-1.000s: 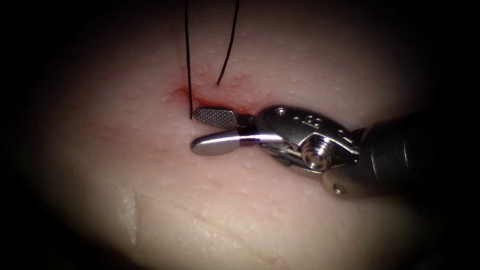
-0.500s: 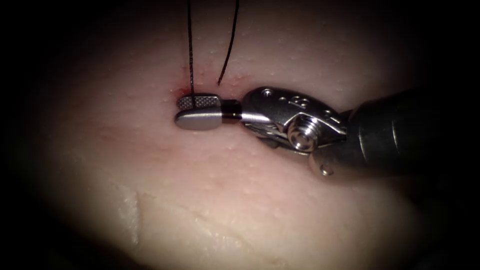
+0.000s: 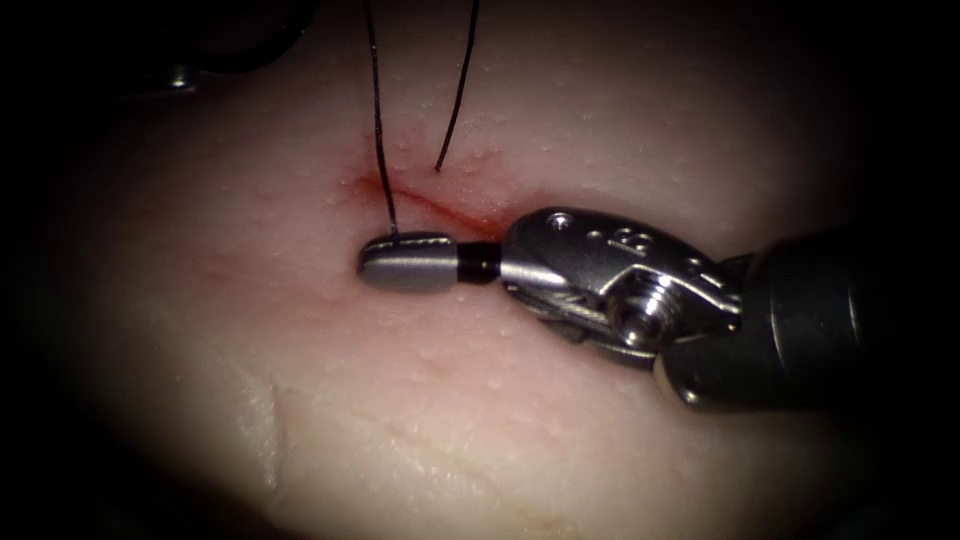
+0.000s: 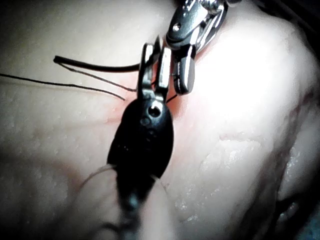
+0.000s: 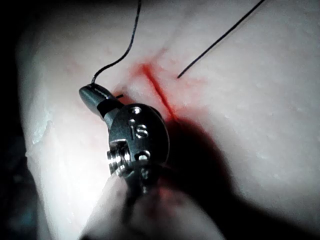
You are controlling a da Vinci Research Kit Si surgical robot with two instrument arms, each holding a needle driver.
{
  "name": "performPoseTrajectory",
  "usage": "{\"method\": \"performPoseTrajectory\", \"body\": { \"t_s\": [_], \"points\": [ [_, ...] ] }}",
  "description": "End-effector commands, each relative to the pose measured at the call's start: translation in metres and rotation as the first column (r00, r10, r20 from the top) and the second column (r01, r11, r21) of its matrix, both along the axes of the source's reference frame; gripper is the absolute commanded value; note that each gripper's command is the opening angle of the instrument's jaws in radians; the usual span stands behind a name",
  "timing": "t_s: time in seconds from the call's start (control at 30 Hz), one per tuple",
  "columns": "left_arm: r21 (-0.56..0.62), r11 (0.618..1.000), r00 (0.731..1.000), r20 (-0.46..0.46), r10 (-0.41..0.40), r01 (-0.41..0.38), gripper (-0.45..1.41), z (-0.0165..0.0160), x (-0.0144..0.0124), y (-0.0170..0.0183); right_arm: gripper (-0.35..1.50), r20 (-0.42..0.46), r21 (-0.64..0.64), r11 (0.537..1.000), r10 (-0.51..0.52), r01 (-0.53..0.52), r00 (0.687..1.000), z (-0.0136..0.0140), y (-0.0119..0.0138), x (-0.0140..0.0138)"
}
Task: Wound Closure
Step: Right hand pulls suture through skin until only a short tail remains
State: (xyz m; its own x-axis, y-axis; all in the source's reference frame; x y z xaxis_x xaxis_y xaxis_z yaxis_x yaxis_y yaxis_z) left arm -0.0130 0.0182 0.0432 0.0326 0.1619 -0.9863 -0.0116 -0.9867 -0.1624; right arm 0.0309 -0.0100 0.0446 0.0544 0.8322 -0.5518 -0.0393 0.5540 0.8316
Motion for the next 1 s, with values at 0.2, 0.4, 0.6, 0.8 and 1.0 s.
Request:
{"method": "performPoseTrajectory", "body": {
  "t_s": [0.2, 0.4, 0.6, 0.8, 1.0],
  "points": [
    [0.009, 1.000, 1.000, -0.011, 0.000, 0.000, -0.45, 0.0029, -0.0007, -0.0032, -0.35, -0.024, -0.013, 1.000, -0.009, 0.008, 1.000, -0.0049, -0.0021, 0.0018],
    [0.005, 1.000, 1.000, -0.008, -0.007, 0.007, -0.45, 0.0035, -0.0005, -0.0043, -0.35, -0.053, -0.020, 0.999, -0.027, 0.026, 0.998, -0.0086, -0.0043, 0.0031],
    [0.008, 1.000, 1.000, -0.013, -0.017, 0.017, -0.45, 0.0034, 0.0000, -0.0042, 0.39, -0.050, -0.072, 0.997, -0.026, 0.022, 0.998, -0.0080, -0.0037, 0.0030],
    [0.018, 0.999, 0.998, -0.036, -0.048, 0.049, -0.45, 0.0033, 0.0020, -0.0033, 0.98, -0.046, -0.142, 0.990, -0.027, 0.020, 0.999, -0.0066, -0.0024, 0.0016],
    [0.032, 0.994, 0.992, -0.066, -0.104, 0.106, -0.45, 0.0037, 0.0057, -0.0019, 1.19, -0.019, -0.234, 0.972, -0.021, 0.016, 1.000, -0.0048, -0.0008, 0.0002]
  ]
}}
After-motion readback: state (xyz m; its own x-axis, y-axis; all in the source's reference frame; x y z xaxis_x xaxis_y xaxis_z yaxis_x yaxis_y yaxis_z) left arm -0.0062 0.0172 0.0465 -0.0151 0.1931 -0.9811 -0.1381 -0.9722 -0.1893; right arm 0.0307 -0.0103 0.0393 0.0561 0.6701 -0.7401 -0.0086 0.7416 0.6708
